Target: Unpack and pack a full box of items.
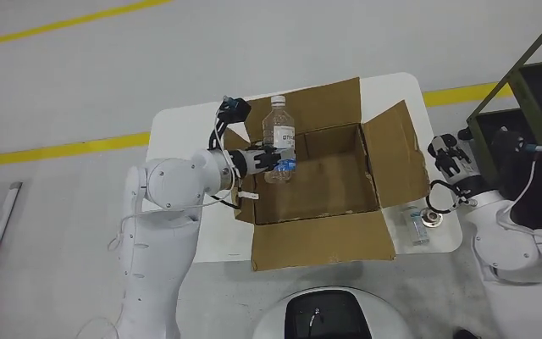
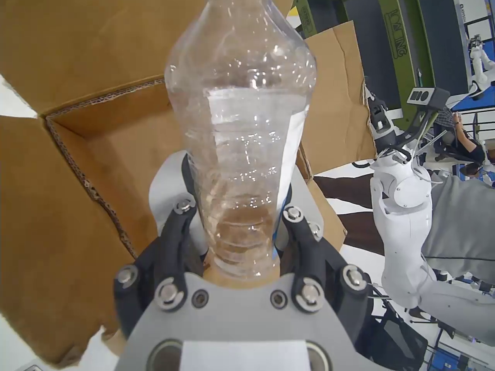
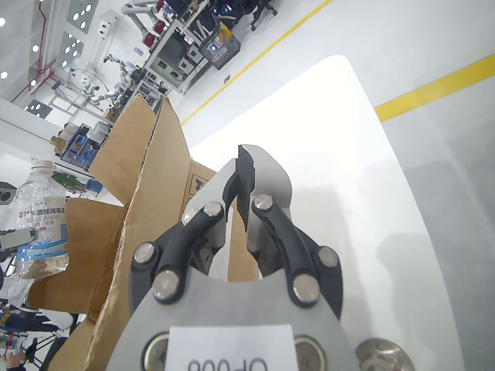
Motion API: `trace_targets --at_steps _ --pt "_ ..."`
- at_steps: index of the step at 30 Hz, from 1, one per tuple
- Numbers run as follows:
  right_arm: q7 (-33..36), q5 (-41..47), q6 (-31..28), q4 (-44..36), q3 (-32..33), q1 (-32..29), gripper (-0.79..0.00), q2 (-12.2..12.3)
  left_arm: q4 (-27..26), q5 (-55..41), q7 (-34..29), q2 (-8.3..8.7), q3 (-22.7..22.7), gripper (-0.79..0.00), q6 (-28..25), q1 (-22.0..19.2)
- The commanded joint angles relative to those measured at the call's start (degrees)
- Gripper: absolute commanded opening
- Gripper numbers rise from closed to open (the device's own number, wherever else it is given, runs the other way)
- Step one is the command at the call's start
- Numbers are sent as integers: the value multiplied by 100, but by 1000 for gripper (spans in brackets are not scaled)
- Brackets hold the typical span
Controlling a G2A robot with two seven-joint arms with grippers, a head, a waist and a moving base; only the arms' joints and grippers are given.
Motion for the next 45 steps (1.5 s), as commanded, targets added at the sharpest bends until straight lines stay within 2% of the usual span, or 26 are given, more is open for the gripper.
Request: trace_targets --at_steps 1,9,12,20,25,28,40,45 --pt "4 13 10 -9 -9 12 -785 3 0 0 2 0 -2 -785 -1 -2" --pt "21 13 -19 17 -32 30 -785 20 0 0 2 0 -2 -785 -1 -2" --pt "27 3 -11 33 -54 50 -785 25 -40 -46 66 -3 220 -785 -53 185" --pt "10 7 0 66 -104 74 -785 36 277 -112 171 -70 870 -785 817 340" --pt "-1 17 5 80 -152 103 -785 40 710 328 118 -76 1159 -785 1155 170" --pt "3 21 -5 98 -157 116 -785 46 872 368 122 -84 1211 -785 1375 101" --pt "23 57 -45 101 -81 114 -785 77 919 358 95 -85 1232 -785 1363 82" --pt "30 55 -26 124 -149 159 -785 81 976 464 292 -81 1292 -785 1437 147"
